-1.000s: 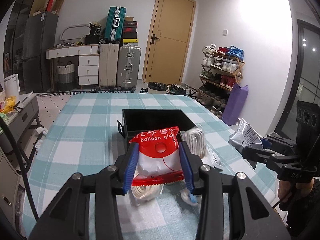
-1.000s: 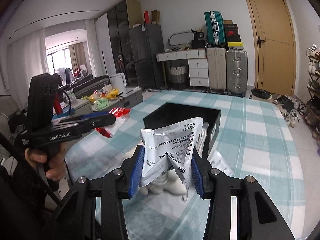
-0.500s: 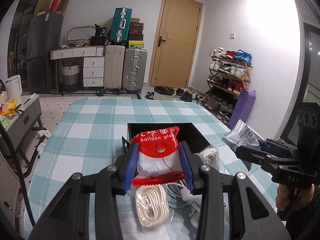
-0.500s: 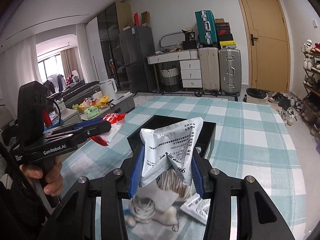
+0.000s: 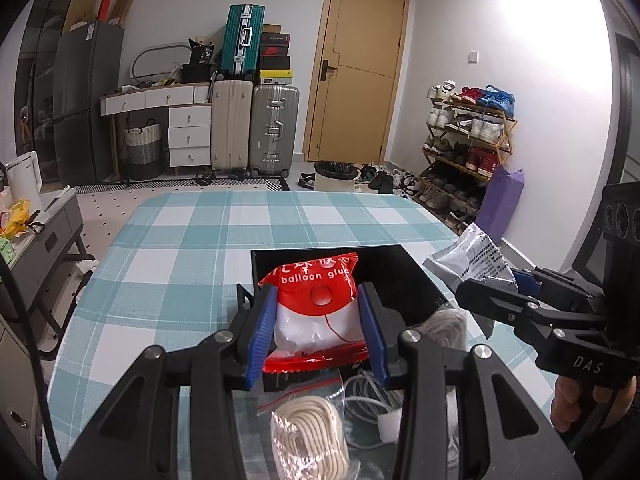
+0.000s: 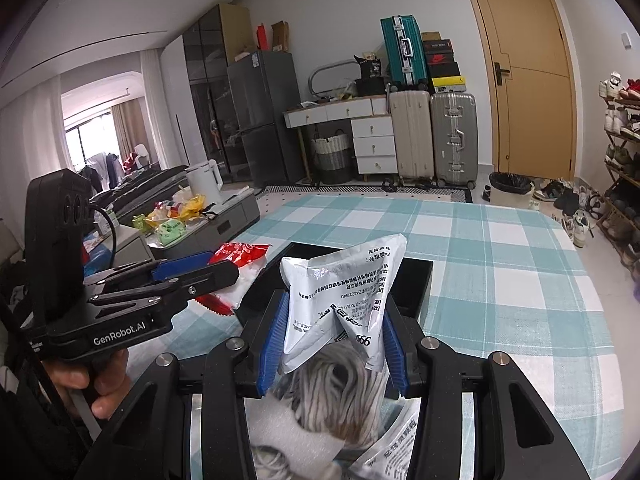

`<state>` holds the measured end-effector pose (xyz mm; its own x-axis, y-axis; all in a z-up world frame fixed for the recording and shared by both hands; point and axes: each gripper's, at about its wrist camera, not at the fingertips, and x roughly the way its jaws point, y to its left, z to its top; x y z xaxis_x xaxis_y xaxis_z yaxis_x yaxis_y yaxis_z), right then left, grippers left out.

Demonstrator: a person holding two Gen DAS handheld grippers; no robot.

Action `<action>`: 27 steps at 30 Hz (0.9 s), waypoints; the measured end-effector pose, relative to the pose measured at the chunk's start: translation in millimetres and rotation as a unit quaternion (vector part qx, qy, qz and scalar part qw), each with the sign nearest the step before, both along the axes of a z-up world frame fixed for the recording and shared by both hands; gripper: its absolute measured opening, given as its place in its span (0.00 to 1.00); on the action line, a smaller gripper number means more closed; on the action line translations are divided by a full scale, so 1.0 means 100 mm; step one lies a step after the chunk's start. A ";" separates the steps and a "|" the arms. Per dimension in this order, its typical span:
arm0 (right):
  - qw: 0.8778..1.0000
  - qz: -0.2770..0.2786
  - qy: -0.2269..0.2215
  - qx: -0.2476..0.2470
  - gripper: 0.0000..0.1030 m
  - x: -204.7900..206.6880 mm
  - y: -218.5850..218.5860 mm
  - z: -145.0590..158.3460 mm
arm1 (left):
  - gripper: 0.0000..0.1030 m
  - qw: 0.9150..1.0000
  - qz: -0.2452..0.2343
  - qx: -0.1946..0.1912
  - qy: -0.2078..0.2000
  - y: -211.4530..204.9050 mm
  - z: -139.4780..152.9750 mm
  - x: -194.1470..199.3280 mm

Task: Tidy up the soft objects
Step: 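Carry the red packet and white sachet over the black box with both grippers, then open both grippers to drop the packet and sachet into the box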

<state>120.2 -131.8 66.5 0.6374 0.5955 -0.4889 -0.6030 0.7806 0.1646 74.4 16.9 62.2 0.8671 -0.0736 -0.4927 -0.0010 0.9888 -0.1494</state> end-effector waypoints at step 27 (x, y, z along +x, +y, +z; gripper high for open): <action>0.999 -0.003 0.020 -0.045 0.67 0.51 0.20 -0.28 | 0.40 0.999 0.002 0.009 0.047 -0.04 -0.29 0.45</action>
